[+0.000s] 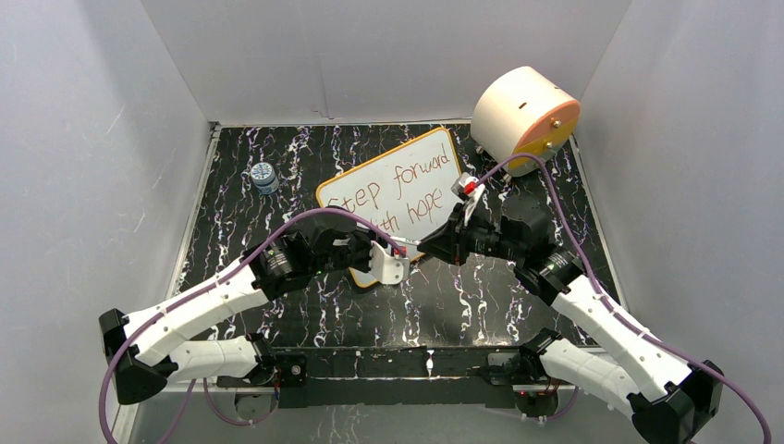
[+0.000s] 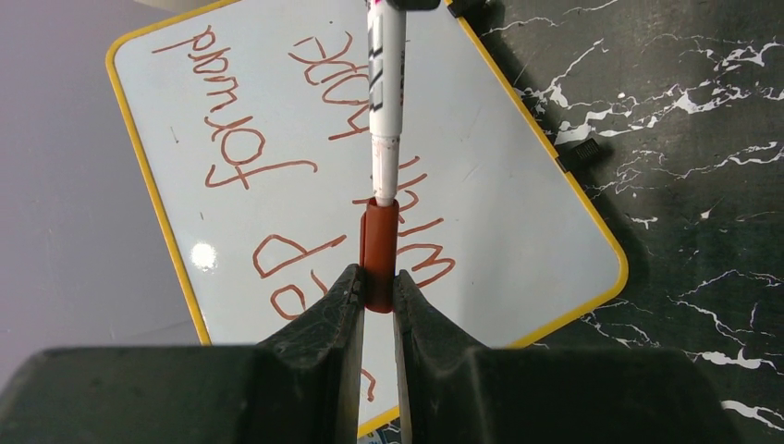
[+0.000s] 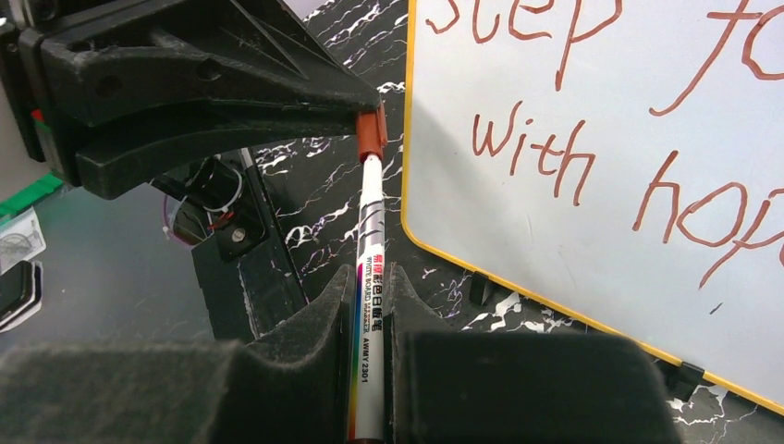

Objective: Write a sentence on the whiteboard
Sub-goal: Close the whiteboard marker at the center of the board, then place the whiteboard marker at the center of the board.

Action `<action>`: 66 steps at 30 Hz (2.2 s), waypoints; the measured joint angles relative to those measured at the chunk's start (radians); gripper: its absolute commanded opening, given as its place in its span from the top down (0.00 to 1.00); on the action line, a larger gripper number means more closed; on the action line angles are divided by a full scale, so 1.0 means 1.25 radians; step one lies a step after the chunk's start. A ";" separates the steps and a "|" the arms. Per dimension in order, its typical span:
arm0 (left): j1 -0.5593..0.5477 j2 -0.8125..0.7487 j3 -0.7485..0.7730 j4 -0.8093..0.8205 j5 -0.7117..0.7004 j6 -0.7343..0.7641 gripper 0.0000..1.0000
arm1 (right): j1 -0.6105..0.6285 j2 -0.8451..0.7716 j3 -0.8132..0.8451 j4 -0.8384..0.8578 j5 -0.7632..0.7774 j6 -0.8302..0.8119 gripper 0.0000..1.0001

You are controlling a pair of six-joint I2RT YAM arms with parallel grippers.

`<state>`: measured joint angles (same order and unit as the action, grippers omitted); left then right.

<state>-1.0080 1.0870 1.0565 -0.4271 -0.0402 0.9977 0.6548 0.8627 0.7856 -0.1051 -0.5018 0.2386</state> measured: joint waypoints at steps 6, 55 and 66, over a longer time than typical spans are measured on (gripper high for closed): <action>-0.015 0.004 0.011 0.000 0.006 0.002 1.00 | 0.000 0.005 0.000 0.009 -0.008 0.002 1.00; -0.093 -0.005 -0.049 0.289 -0.314 -0.175 0.34 | -0.007 -0.077 -0.103 0.003 0.458 0.076 1.00; 0.118 -0.076 -0.106 0.403 -0.434 -0.483 0.12 | -0.010 -0.150 -0.281 0.002 0.790 0.143 1.00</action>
<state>-0.8608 0.9916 0.9245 0.0761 -0.5827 0.3943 0.6422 0.6746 0.4347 -0.1020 0.4850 0.4179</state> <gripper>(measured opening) 0.861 0.189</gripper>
